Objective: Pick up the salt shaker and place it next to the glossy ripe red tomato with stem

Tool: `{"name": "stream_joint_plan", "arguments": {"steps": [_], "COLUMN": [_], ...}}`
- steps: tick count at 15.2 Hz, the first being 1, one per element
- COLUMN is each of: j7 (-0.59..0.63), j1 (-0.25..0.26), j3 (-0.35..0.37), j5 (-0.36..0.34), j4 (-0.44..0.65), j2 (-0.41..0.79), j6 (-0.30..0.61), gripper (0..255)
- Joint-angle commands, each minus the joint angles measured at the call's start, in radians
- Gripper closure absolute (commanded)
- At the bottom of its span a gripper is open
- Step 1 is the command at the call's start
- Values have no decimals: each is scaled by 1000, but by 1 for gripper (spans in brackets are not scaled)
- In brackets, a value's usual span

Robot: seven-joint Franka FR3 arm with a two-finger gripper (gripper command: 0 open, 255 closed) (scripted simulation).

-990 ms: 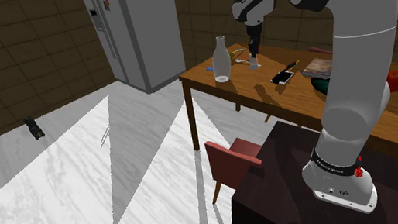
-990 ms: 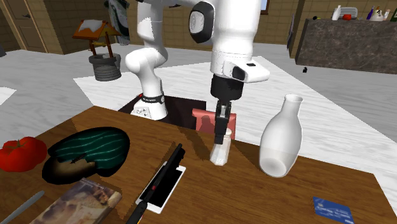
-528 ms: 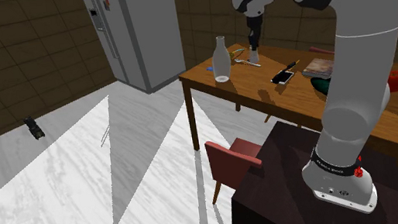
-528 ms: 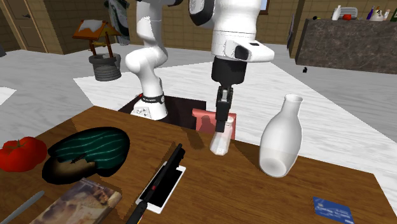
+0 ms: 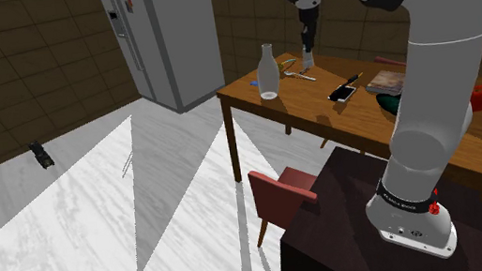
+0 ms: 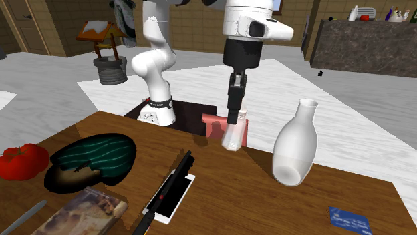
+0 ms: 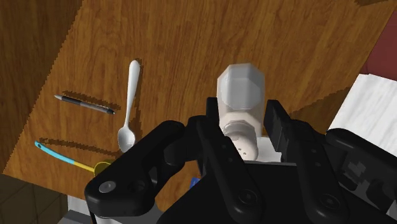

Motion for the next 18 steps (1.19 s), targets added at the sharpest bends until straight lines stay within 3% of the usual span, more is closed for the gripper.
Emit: {"name": "stream_joint_plan", "arguments": {"steps": [1,6,18], "j7": [-5,-10,-180], "j1": [-3,-6,-94], "j3": [-1,-3,-102], "j5": [2,3,-105], "j4": [31,87,-155], "j2": [3,3,-214], "j6": [-28,-84,-4], "gripper": [255,255,255]}}
